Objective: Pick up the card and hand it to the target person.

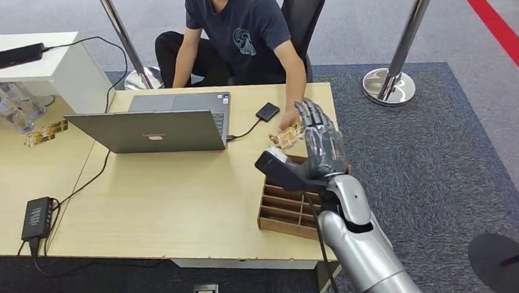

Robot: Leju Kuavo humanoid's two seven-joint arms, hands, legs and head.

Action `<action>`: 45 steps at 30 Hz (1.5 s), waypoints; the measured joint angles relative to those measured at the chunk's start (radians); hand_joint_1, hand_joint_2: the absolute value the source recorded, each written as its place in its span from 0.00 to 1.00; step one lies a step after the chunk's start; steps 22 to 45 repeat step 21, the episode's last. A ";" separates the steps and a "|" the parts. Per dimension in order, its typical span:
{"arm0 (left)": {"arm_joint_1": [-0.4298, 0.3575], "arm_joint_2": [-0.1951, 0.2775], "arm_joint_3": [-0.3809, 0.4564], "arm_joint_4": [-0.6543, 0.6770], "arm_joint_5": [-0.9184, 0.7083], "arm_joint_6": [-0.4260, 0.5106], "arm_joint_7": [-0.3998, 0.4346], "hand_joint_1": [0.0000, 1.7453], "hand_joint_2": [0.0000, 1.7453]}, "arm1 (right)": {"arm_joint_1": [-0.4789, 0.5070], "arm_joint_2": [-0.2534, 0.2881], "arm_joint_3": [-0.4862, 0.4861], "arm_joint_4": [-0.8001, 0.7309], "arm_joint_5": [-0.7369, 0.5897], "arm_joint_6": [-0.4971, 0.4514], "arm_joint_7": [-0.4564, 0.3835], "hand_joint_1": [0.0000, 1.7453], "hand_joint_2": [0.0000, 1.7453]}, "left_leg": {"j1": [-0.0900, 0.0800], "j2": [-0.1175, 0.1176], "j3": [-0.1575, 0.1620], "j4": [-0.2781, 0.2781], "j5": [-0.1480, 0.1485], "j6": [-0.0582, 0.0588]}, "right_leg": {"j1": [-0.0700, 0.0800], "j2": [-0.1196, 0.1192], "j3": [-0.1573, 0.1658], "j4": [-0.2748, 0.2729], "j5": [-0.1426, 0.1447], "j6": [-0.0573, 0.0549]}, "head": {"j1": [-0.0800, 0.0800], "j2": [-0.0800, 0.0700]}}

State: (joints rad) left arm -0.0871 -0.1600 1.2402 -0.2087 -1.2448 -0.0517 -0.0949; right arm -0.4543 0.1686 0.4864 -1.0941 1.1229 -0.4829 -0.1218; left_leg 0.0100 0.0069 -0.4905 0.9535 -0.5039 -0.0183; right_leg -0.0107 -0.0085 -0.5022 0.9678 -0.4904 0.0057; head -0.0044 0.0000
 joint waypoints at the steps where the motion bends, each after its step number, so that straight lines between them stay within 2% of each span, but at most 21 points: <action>1: 0.000 0.000 0.002 0.000 0.002 0.000 -0.001 0.00 0.00 | 0.031 -0.011 -0.008 -0.047 -0.017 -0.016 -0.006 0.00 1.00 | 0.000 0.000 0.000 0.000 0.000 0.000 | 0.000 0.000 0.000 0.000 0.000 0.000 | 0.000 0.000; 4: 0.001 -0.001 0.008 0.000 0.005 0.004 -0.007 0.00 0.00 | 0.135 -0.043 -0.039 -0.190 -0.046 -0.060 -0.013 0.00 1.00 | 0.000 0.000 0.000 0.000 -0.001 0.000 | 0.000 0.000 0.000 -0.001 0.000 0.000 | 0.000 0.000; 8: 0.005 -0.004 0.015 0.000 0.009 0.013 -0.012 0.00 0.00 | 0.352 -0.067 -0.124 -0.412 -0.053 -0.085 -0.004 0.00 1.00 | 0.000 -0.001 -0.001 0.000 -0.002 0.001 | 0.000 0.000 0.000 -0.001 -0.002 0.001 | 0.000 0.000; 11: 0.005 -0.006 0.018 0.000 0.008 0.014 -0.001 0.00 0.00 | 0.503 -0.063 -0.193 -0.545 -0.050 -0.057 0.013 0.00 1.00 | 0.000 -0.001 -0.001 0.000 -0.003 0.000 | 0.000 0.000 0.000 -0.001 -0.002 0.001 | 0.000 0.000; 14: 0.005 -0.006 0.019 0.000 0.007 0.014 0.012 0.00 0.00 | 0.619 -0.042 -0.273 -0.626 -0.067 0.021 0.037 0.00 1.00 | 0.000 -0.001 -0.001 0.000 -0.003 0.000 | 0.000 0.000 -0.001 -0.001 -0.003 0.001 | 0.000 0.000; 18: 0.006 -0.006 0.020 0.000 0.009 0.014 0.012 0.00 0.00 | 0.710 0.012 -0.443 -0.634 -0.155 0.148 -0.019 0.00 0.00 | 0.000 -0.001 -0.001 0.000 -0.003 0.000 | 0.000 0.000 0.000 -0.001 -0.003 0.001 | 0.000 0.000; 21: 0.006 -0.006 0.020 0.000 0.008 0.014 0.008 0.00 0.00 | 0.710 0.049 -0.580 -0.567 -0.192 0.239 -0.054 0.00 0.00 | 0.000 -0.001 0.000 0.000 -0.002 0.000 | 0.000 0.000 0.001 -0.001 -0.003 0.001 | 0.000 0.000; 45: 0.006 -0.006 0.020 0.000 0.008 0.014 0.008 0.00 0.00 | 0.710 0.049 -0.580 -0.567 -0.192 0.239 -0.054 0.00 0.00 | 0.000 -0.001 0.000 0.000 -0.002 0.000 | 0.000 0.000 0.001 -0.001 -0.003 0.001 | 0.000 0.000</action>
